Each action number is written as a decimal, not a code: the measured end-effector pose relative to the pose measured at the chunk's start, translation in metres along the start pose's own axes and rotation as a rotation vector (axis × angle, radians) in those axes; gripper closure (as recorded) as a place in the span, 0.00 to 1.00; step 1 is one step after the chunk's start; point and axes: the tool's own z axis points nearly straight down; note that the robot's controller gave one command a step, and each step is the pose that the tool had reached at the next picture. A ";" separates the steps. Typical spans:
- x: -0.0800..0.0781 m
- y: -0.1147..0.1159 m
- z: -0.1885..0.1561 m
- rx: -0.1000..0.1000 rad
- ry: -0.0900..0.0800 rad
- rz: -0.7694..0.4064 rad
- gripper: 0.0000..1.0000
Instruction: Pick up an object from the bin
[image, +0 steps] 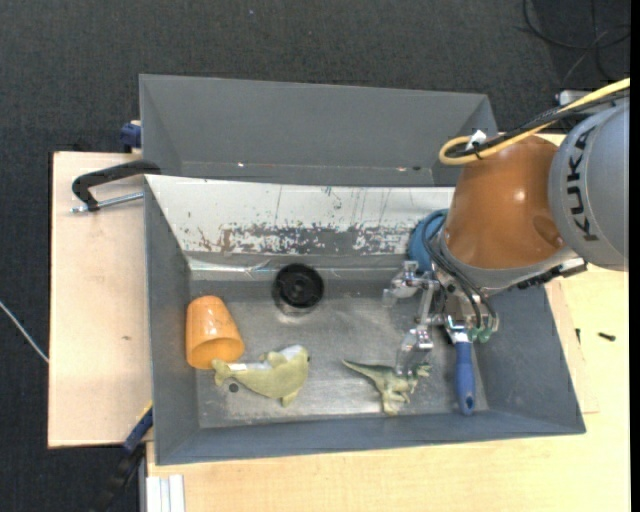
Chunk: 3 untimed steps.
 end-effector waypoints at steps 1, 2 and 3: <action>0.016 -0.010 0.078 -0.001 -0.018 0.023 0.00; 0.021 -0.011 0.080 0.000 0.002 0.023 1.00; 0.021 0.014 0.076 0.001 -0.009 -0.367 1.00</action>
Offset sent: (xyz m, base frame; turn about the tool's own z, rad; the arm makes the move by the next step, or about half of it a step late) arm -0.0225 -0.0136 -0.0912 0.0241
